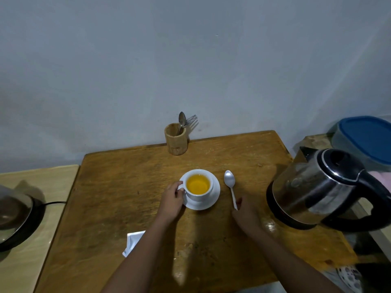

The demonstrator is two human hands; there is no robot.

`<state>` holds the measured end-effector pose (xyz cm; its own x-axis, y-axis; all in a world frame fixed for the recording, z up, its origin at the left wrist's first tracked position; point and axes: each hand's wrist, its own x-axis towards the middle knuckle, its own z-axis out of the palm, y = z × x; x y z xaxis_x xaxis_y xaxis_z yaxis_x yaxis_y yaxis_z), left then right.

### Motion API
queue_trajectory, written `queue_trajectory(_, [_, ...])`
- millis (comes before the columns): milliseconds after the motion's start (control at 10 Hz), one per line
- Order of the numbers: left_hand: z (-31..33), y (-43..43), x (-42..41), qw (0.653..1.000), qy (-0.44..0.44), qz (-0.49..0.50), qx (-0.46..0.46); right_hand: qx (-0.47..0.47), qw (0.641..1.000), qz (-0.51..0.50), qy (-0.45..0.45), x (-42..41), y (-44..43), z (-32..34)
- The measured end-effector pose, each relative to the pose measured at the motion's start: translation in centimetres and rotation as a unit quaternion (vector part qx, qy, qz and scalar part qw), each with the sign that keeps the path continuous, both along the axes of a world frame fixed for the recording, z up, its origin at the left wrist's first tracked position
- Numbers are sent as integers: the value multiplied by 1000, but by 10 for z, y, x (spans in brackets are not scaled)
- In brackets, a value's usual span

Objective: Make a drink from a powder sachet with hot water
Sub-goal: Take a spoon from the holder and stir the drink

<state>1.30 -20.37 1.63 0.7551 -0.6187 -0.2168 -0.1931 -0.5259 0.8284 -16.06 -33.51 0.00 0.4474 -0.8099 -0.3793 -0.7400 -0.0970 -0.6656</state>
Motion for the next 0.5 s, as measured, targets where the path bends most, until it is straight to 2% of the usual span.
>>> queue_trajectory(300, [5,0,-6,1000,-15,5,11,-79,992,91,39,-5,7,-4])
queue_trajectory(400, [6,0,-7,1000,-27,8,-2,-111,984,120,78,-6,5,-7])
queue_trajectory(500, [7,8,-18,998,-34,54,-21,-184,968,139,98,-8,3,-8])
